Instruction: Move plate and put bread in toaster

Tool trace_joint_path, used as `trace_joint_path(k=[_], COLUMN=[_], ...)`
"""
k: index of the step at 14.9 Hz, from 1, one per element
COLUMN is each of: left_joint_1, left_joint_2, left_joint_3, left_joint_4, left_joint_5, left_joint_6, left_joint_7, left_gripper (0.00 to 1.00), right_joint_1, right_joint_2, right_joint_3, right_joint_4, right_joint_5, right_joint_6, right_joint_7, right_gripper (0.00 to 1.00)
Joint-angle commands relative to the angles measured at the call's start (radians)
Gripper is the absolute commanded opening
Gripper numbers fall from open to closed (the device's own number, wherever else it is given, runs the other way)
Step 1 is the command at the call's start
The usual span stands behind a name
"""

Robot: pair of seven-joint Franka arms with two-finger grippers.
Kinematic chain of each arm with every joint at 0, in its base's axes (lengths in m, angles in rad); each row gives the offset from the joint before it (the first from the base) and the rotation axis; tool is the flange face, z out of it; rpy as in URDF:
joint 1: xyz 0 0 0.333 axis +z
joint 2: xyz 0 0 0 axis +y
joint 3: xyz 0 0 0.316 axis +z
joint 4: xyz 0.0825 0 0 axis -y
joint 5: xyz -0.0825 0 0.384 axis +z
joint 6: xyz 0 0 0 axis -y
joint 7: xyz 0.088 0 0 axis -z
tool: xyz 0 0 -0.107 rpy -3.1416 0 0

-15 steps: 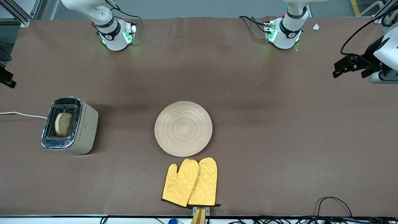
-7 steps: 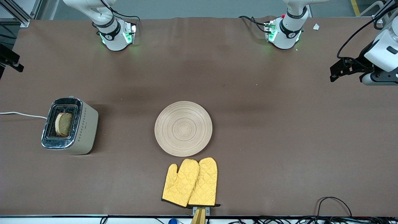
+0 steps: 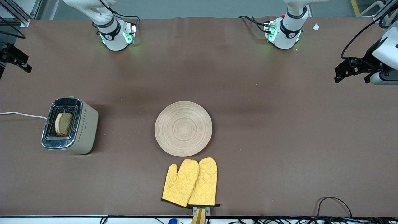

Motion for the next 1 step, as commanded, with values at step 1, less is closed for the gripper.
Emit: trace_joint_path(k=[1], left_joint_1=[0.001], left_joint_2=[0.013], left_joint_3=[-0.001], left_joint_4=[0.025], left_joint_5=[-0.010], left_joint_6=[-0.006], left_joint_7=[0.012], left_gripper=[1.00], right_joint_1=[-0.033], right_joint_2=[-0.038], right_joint_3=[0.042], right_joint_4=[-0.034], right_joint_5=[0.020], right_joint_6=[0.015], right_joint_7=[0.002], right_gripper=[1.00])
